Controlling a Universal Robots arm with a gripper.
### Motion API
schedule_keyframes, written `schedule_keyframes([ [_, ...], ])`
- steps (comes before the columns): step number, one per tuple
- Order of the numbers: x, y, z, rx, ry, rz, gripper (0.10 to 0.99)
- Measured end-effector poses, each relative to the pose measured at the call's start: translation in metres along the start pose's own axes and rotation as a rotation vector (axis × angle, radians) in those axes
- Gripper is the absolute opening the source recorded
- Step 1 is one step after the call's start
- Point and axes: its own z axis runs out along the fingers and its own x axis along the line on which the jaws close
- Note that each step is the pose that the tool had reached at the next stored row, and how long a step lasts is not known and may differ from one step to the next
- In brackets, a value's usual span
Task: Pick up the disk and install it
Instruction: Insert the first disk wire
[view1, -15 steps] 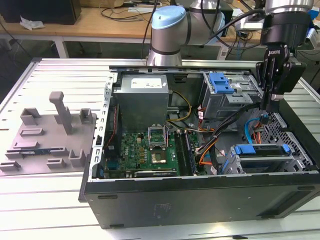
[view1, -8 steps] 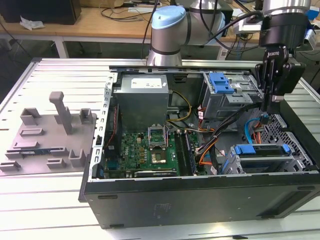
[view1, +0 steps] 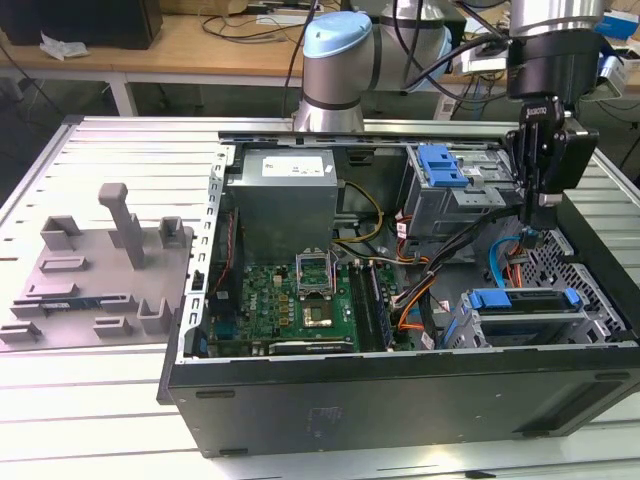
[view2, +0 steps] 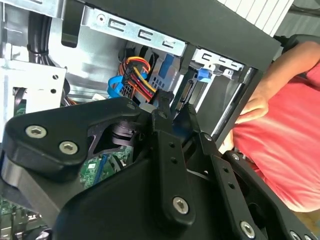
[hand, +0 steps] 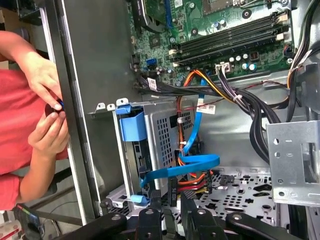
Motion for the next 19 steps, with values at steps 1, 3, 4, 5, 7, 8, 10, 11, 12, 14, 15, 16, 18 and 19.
schedule_keyframes([
  [1, -0.0001, 0.0002, 0.0003, -0.001, 0.0003, 0.002, 0.29],
  [3, -0.0004, 0.0009, 0.0014, -0.001, 0.0008, 0.008, 0.29],
  [4, -0.0003, 0.0011, 0.0022, 0.003, 0.0004, 0.011, 0.29],
  [5, -0.0002, 0.0012, 0.0027, 0.003, 0.0002, 0.012, 0.29],
  [7, -0.0001, 0.0014, 0.0029, 0.004, 0.0022, 0.012, 0.29],
  [8, -0.0001, 0.0015, 0.0029, 0.004, 0.0028, 0.012, 0.29],
  [10, -0.0002, 0.0016, 0.0034, 0.001, 0.0032, 0.01, 0.29],
  [11, -0.0004, 0.0017, 0.0038, -0.002, 0.0035, 0.008, 0.29],
  [12, -0.0011, 0.0018, 0.0048, -0.01, 0.0044, 0.003, 0.29],
  [14, -0.0021, 0.0021, 0.0065, -0.025, 0.0064, -0.007, 0.29],
  [15, -0.0025, 0.0022, 0.0071, -0.03, 0.0071, -0.01, 0.29],
  [16, -0.0025, 0.0023, 0.0072, -0.031, 0.0075, -0.01, 0.29],
  [18, -0.0028, 0.002, 0.0074, -0.031, 0.0075, -0.011, 0.29],
  [19, -0.0029, 0.0018, 0.0075, -0.031, 0.0074, -0.011, 0.29],
])
